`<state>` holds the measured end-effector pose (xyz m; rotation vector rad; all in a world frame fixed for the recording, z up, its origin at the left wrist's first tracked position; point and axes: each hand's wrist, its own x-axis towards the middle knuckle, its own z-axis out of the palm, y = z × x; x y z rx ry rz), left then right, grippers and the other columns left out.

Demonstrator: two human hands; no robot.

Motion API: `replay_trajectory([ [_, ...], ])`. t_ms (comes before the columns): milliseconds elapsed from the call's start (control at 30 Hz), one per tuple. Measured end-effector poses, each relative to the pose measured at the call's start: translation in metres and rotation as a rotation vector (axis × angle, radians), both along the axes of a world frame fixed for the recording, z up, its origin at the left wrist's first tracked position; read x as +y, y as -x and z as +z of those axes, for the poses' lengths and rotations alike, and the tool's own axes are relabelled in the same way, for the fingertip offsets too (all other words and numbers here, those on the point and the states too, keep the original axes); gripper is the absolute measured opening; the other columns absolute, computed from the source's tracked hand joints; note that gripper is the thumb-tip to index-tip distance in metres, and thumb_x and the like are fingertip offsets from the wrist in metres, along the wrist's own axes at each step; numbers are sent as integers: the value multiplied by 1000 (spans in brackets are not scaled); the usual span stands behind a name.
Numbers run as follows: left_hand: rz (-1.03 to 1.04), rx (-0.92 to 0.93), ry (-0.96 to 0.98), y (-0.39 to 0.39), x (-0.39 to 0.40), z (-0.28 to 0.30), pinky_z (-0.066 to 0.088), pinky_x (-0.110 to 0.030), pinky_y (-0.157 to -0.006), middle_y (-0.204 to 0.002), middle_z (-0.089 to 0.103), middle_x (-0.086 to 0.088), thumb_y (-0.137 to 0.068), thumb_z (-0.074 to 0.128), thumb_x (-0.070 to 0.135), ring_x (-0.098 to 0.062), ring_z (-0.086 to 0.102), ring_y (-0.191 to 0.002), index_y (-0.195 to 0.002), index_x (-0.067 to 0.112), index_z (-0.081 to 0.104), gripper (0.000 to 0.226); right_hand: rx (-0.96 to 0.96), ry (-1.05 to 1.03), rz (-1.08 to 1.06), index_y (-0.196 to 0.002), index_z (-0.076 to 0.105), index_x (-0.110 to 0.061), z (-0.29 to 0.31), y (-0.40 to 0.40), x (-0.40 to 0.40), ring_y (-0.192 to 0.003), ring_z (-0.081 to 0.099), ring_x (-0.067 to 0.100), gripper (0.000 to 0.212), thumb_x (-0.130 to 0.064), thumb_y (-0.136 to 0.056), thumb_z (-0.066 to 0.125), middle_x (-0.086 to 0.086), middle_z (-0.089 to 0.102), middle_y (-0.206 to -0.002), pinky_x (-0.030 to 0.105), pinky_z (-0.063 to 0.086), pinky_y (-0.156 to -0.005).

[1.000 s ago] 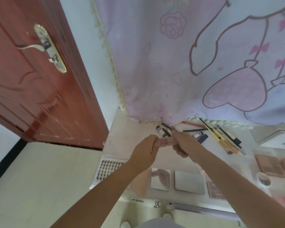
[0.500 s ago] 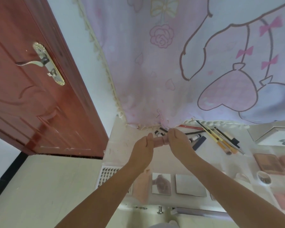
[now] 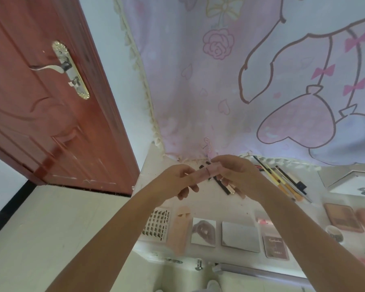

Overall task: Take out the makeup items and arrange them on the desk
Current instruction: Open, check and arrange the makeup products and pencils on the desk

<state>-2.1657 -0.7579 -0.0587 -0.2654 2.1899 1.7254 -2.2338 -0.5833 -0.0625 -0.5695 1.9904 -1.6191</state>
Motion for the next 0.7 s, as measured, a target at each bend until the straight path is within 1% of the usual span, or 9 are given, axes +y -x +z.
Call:
replay_trajectory([
  [67,-60,-5,57,-2,-2,2,43,-15,-50,-75,66,4,-88,58,34,-2,55,-49,-86,20,56,14,-155,115,14,-84,61,-13,3,2,2,-43,54,1,31,12,-88,43,-2,61,-55,10,40,-37],
  [133,-105,14,112,-3,-2,2,47,-14,-55,-79,66,4,-91,55,21,-3,61,-59,-87,19,54,5,-254,176,51,-76,67,-12,4,5,2,-45,58,5,37,18,-84,46,-1,64,-53,12,44,-39],
  [200,-68,63,189,-6,-2,4,50,-18,-61,-83,65,2,-91,54,18,-6,62,-68,-89,16,56,3,-248,169,79,-69,72,-16,2,10,1,-53,63,9,37,16,-76,55,0,67,-58,16,51,-49],
  [300,-73,204,457,-7,-5,5,49,-32,-77,-94,64,-14,-90,55,21,-19,59,-79,-99,4,62,20,-183,95,85,-77,66,-9,0,12,-1,-55,65,8,35,22,-78,51,-1,69,-58,15,53,-55],
  [367,-113,221,522,-7,-8,5,45,-29,-74,-95,62,-17,-92,52,22,-18,56,-75,-101,0,63,26,-139,74,87,-81,63,-8,-1,12,-2,-54,65,6,34,23,-79,48,-2,69,-56,13,52,-54],
  [467,-131,150,424,-6,-14,7,47,-22,-72,-85,58,-7,-94,47,21,-9,54,-67,-106,-1,62,29,-66,53,111,-84,64,-10,2,12,-4,-57,66,4,34,20,-78,52,-6,70,-58,12,51,-55],
  [533,-99,88,250,-4,-19,7,49,-15,-68,-75,52,-2,-95,45,16,-5,53,-63,-105,-5,60,28,13,13,134,-83,65,-15,4,13,-7,-61,68,5,36,19,-78,55,-7,72,-62,15,54,-60],
  [600,-72,54,99,-3,-23,6,50,-13,-65,-72,49,0,-95,45,11,1,54,-58,-98,-3,60,21,50,-17,135,-80,67,-22,4,16,-9,-64,68,7,40,17,-77,57,-7,72,-65,21,55,-67],
  [700,-42,67,78,-1,-25,7,51,-13,-64,-72,51,-1,-94,48,11,1,54,-57,-95,0,61,17,14,-19,121,-84,66,-22,5,20,-13,-67,69,9,34,11,-78,60,-7,73,-69,26,55,-73],
])
